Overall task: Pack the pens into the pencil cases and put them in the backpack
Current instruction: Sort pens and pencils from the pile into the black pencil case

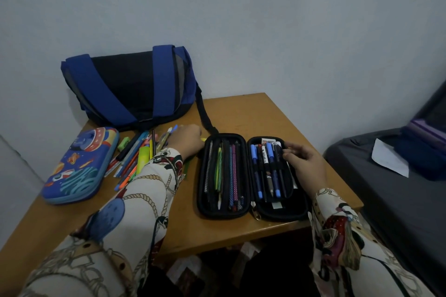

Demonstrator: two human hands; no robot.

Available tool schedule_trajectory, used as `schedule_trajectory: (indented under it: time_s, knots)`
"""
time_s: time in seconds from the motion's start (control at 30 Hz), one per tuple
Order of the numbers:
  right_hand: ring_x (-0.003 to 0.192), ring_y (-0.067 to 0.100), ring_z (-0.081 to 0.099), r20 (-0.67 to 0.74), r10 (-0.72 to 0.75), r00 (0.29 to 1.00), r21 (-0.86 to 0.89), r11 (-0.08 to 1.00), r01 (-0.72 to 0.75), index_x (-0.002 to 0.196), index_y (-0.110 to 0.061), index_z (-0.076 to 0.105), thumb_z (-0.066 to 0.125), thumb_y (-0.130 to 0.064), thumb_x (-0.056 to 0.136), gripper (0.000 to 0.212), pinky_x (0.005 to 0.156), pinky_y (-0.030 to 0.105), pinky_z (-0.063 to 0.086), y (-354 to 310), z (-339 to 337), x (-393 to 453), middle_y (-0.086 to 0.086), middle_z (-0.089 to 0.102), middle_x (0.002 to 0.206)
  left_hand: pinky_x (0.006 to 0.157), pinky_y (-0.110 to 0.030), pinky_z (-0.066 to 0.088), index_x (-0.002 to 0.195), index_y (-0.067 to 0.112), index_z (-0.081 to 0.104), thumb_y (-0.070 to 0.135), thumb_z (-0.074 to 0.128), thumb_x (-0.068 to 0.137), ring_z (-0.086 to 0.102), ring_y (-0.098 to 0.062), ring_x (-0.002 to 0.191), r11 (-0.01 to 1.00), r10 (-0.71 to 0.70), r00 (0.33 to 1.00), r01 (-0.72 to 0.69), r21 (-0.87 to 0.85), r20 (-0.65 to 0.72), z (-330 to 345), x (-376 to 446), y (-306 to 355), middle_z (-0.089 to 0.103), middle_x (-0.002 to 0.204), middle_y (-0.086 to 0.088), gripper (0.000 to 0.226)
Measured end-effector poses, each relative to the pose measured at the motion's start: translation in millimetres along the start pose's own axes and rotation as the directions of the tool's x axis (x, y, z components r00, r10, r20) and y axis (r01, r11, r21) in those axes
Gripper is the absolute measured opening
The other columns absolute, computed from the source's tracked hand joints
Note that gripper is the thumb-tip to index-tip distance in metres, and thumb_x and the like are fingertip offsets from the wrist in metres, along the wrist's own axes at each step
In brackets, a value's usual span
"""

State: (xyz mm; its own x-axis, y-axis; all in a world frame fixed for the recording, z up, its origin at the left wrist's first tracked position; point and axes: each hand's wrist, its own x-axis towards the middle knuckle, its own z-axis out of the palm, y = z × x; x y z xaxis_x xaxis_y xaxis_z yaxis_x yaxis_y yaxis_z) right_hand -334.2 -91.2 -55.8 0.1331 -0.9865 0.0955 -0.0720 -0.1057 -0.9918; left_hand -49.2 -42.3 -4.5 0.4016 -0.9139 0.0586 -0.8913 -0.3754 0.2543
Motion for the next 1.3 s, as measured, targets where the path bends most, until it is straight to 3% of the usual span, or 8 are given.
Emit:
schedule_trajectory:
  time_s: [0.17,0.33,0.47,0.63,0.73,0.93,1.17,1.3]
  knots:
    - [0.097,0.027,0.070,0.001,0.003,1.000,0.012,1.000,-0.003,0.114,-0.012,0.070,0.064,0.000,0.089,0.028,0.091,0.046,0.057,0,0,0,0.010,0.073,0.098,0.088,-0.036,0.049,0.117,0.009,0.063,0.021,0.061,0.089,0.059,-0.025,0.102,0.906,-0.053,0.992,0.000,-0.424,-0.113,0,3,4,0.063,0.110,-0.009,0.030]
    - [0.095,0.026,0.068,0.010,-0.008,1.000,0.027,1.000,0.007,0.112,-0.013,0.069,0.064,0.002,0.089,0.028,0.085,0.039,0.057,-1,0,-1,0.008,0.071,0.094,0.074,-0.014,0.043,0.121,0.017,0.063,0.023,0.064,0.092,0.052,-0.002,0.086,0.780,0.280,0.950,-0.308,-0.545,-0.136,-12,-50,53,0.054,0.098,0.011,0.030]
    - [0.084,0.015,0.065,0.016,-0.034,0.999,0.022,0.999,0.034,0.115,-0.007,0.068,0.062,0.007,0.088,0.031,0.074,0.019,0.054,0,0,0,0.003,0.068,0.088,0.068,-0.012,0.045,0.110,0.019,0.063,0.023,0.067,0.090,0.054,0.001,0.079,0.630,0.502,0.862,-0.417,-0.655,-0.065,3,-107,86,0.058,0.096,0.006,0.021]
    - [0.082,0.012,0.065,0.010,-0.045,0.999,0.036,0.998,0.045,0.111,-0.008,0.068,0.060,0.008,0.088,0.029,0.072,0.017,0.055,-1,1,-1,0.002,0.068,0.086,0.079,-0.021,0.044,0.097,0.012,0.067,0.020,0.067,0.088,0.056,-0.009,0.087,0.553,0.740,0.656,-0.720,-0.419,-0.151,24,-137,96,0.062,0.094,0.003,0.012]
    - [0.085,0.015,0.066,0.005,-0.044,0.999,0.044,0.998,0.043,0.111,-0.009,0.069,0.062,0.006,0.088,0.028,0.078,0.025,0.056,0,2,-1,0.003,0.069,0.087,0.083,-0.026,0.041,0.096,0.010,0.070,0.020,0.065,0.089,0.057,-0.014,0.090,0.549,0.772,0.611,-0.779,-0.305,-0.172,34,-141,96,0.063,0.095,-0.002,0.013]
    - [0.081,0.011,0.066,-0.006,-0.046,0.999,0.049,0.998,0.046,0.110,-0.010,0.069,0.061,0.005,0.089,0.027,0.068,0.013,0.055,-1,2,-2,0.002,0.068,0.086,0.083,-0.042,0.048,0.090,0.009,0.074,0.019,0.063,0.090,0.056,-0.017,0.087,0.576,0.758,0.623,-0.778,-0.251,-0.192,41,-141,96,0.061,0.090,-0.002,0.015]
    - [0.081,0.010,0.066,-0.011,-0.048,0.999,0.036,0.998,0.048,0.109,-0.011,0.069,0.061,0.006,0.089,0.027,0.066,0.012,0.054,-2,2,-2,0.001,0.069,0.086,0.084,-0.037,0.042,0.087,0.013,0.073,0.022,0.062,0.091,0.041,-0.013,0.085,0.624,0.739,0.663,-0.740,-0.252,-0.116,42,-138,99,0.055,0.084,0.002,0.015]
    - [0.080,0.011,0.066,-0.010,-0.036,0.999,0.036,0.999,0.037,0.110,-0.010,0.069,0.062,0.005,0.089,0.027,0.065,0.012,0.053,-2,3,-1,0.001,0.069,0.087,0.089,-0.036,0.038,0.094,0.012,0.073,0.024,0.058,0.094,0.044,-0.018,0.092,0.605,0.772,0.630,-0.769,-0.206,-0.085,38,-140,103,0.058,0.087,0.000,0.020]
